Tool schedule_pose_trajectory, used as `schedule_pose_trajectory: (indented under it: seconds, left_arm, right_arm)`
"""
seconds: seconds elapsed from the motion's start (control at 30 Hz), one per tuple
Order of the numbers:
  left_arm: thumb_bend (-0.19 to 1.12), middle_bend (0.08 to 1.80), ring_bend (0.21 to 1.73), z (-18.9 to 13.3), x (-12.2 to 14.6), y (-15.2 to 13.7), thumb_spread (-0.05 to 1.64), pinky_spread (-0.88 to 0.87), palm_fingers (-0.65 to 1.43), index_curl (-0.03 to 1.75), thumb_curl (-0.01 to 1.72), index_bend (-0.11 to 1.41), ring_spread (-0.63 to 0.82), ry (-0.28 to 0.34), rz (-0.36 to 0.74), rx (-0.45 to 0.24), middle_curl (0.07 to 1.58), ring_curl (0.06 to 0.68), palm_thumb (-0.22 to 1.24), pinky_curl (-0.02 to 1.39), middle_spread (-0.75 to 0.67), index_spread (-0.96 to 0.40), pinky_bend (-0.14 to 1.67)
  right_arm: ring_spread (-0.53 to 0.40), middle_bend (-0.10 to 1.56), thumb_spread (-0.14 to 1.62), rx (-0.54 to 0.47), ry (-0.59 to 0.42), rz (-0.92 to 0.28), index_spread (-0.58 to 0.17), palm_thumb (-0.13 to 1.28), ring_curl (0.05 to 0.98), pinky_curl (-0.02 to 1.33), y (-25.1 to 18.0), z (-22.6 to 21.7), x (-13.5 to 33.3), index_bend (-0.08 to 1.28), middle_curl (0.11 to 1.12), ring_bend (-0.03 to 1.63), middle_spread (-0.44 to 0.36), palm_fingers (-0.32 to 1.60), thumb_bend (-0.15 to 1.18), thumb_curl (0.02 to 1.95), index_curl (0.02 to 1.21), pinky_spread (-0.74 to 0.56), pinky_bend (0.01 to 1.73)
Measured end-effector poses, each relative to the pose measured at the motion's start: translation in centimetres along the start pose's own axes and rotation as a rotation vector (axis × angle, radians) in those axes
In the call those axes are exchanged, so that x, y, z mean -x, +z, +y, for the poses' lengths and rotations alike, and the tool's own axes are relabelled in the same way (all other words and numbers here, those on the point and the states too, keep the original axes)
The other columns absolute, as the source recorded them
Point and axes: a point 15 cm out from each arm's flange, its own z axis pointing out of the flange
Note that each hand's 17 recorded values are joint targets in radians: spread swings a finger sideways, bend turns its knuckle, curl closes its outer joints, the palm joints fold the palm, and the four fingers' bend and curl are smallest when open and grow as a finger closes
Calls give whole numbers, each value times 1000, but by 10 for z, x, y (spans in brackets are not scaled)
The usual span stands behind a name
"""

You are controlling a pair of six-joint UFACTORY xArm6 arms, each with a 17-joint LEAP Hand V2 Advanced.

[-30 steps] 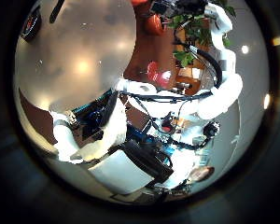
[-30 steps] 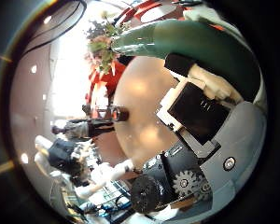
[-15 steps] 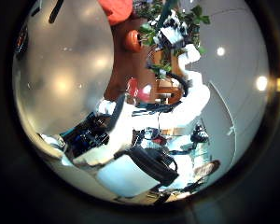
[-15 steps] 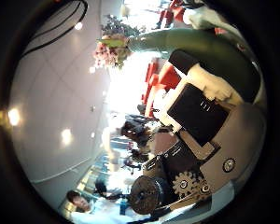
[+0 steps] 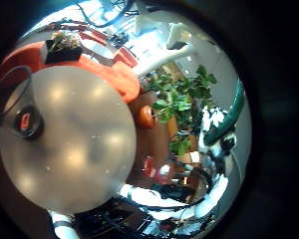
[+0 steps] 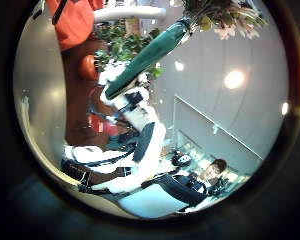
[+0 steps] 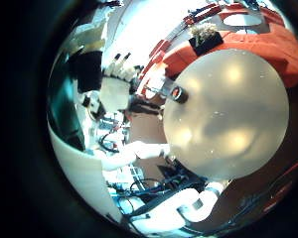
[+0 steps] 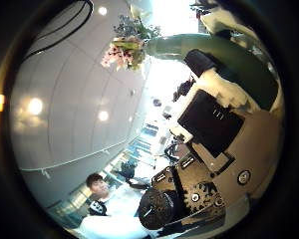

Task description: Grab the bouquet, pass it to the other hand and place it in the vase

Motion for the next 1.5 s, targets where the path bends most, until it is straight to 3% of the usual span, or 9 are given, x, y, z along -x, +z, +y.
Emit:
schedule_pose_trajectory:
  seconds: [0.3, 0.4, 0.5, 0.57, 0.67, 0.83, 1.03, 1.33, 1.5]
  left_arm:
    - [-26, 287, 611, -2, -35, 5, 981, 481, 156, 271, 328, 153, 513, 59, 237, 32, 380, 226, 234, 310, 355, 218, 294]
    - [-18, 420, 615, -1, -35, 5, 967, 450, 303, 266, 336, 145, 484, 48, 250, 43, 407, 213, 268, 295, 274, 194, 265]
    - [15, 745, 625, 2, -33, 14, 980, 298, 706, 299, 358, 251, 260, 28, 267, 77, 508, 199, 393, 268, 78, 81, 208]
    - [57, 817, 726, 4, -31, 12, 993, 29, 1070, 310, 385, 248, 0, 4, 264, 88, 532, 211, 526, 290, -50, -16, 380]
    - [123, 874, 1004, 8, -30, 12, 984, -270, 1372, 368, 445, 324, -271, -17, 266, 106, 645, 345, 728, 447, -185, -159, 763]
    - [128, 1002, 1227, 9, -33, 12, 976, -467, 1323, 507, 513, 591, -400, -12, 272, 108, 736, 451, 850, 567, -329, -355, 1055]
    - [135, 1141, 1369, 12, -40, 13, 993, -524, 1208, 664, 593, 790, -416, 15, 262, 109, 807, 513, 932, 634, -407, -502, 1199]
    - [156, 1226, 1450, 7, -49, -2, 1045, -542, 1126, 835, 700, 840, -400, 69, 237, 57, 847, 541, 1007, 673, -434, -606, 1267]
    - [155, 1245, 1466, -1, -66, -14, 1068, -537, 1115, 911, 746, 816, -392, 130, 225, -4, 852, 541, 1018, 683, -437, -640, 1277]
  right_arm:
    - [-201, 1392, 870, 81, 26, -78, -247, 1127, 745, 986, 41, 17, -10, 1141, 806, 1449, -119, 1110, 46, 1310, 961, -181, 1229]
    - [-201, 1393, 871, 97, 27, -82, -247, 1126, 746, 1001, 48, 17, -12, 1142, 804, 1449, -118, 1111, 44, 1330, 960, -183, 1220]
    - [-201, 1394, 873, 90, 31, -61, -246, 1125, 746, 1010, 51, 13, -17, 1142, 802, 1448, -118, 1111, 41, 1343, 959, -185, 1214]
    - [-201, 1394, 874, 86, 39, -35, -246, 1124, 746, 1019, 53, 11, -24, 1142, 801, 1448, -118, 1111, 39, 1356, 959, -187, 1209]
    - [-201, 1395, 875, 78, 40, -16, -246, 1124, 746, 1029, 54, 8, -28, 1142, 799, 1447, -118, 1112, 36, 1369, 958, -189, 1203]
    - [-198, 1399, 878, 67, 48, 4, -246, 1124, 748, 1051, 52, 6, -34, 1144, 797, 1443, -118, 1107, 32, 1389, 958, -188, 1190]
    - [-201, 1401, 883, 44, 77, 64, -245, 1117, 753, 1068, 43, 6, -50, 1148, 796, 1430, -118, 1104, 21, 1408, 957, -192, 1184]
    - [-208, 1339, 931, -24, 133, 60, -251, 891, 739, 1039, 30, 7, -68, 1092, 779, 1380, -129, 1076, -40, 1268, 943, -216, 1164]
    - [-210, 1209, 981, -58, 182, 35, -281, 825, 691, 937, 29, 18, -82, 914, 734, 1306, -137, 947, -40, 1098, 899, -301, 1086]
